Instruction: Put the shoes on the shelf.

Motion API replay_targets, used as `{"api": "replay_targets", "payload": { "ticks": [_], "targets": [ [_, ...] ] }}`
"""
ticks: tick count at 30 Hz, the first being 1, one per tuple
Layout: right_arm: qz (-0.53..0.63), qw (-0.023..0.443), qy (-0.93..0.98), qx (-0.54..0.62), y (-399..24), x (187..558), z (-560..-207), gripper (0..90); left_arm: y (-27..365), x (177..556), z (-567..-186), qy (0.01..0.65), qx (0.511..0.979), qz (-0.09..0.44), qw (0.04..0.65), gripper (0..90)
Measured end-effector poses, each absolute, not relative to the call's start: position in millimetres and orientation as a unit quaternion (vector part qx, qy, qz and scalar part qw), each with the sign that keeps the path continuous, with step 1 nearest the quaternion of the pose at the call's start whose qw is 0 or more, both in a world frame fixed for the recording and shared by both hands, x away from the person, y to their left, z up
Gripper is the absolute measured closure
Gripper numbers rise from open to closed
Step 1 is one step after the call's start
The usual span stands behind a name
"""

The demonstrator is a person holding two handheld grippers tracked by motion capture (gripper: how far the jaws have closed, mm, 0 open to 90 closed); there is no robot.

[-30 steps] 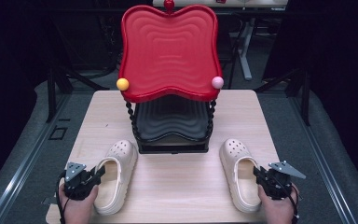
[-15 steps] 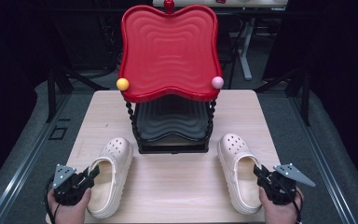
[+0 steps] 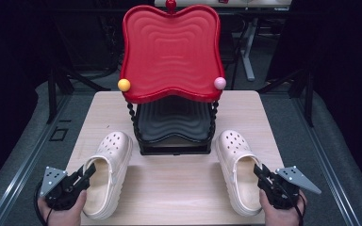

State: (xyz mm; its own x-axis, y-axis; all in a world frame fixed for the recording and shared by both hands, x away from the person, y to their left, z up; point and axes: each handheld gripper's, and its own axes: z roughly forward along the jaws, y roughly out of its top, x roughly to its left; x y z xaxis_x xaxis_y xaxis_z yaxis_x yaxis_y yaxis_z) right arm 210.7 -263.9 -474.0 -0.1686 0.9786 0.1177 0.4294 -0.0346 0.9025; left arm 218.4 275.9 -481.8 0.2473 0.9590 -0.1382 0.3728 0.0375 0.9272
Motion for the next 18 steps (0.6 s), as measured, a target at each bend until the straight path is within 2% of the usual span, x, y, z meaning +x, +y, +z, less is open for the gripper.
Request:
{"api": "replay_targets", "payload": {
  "ticks": [18],
  "targets": [
    [0.488, 0.318, 0.623, 0.522, -234, 196, -449, 76.8, 255, 207, -459, 0.496, 0.616, 0.3, 0.534, 76.4]
  ]
}}
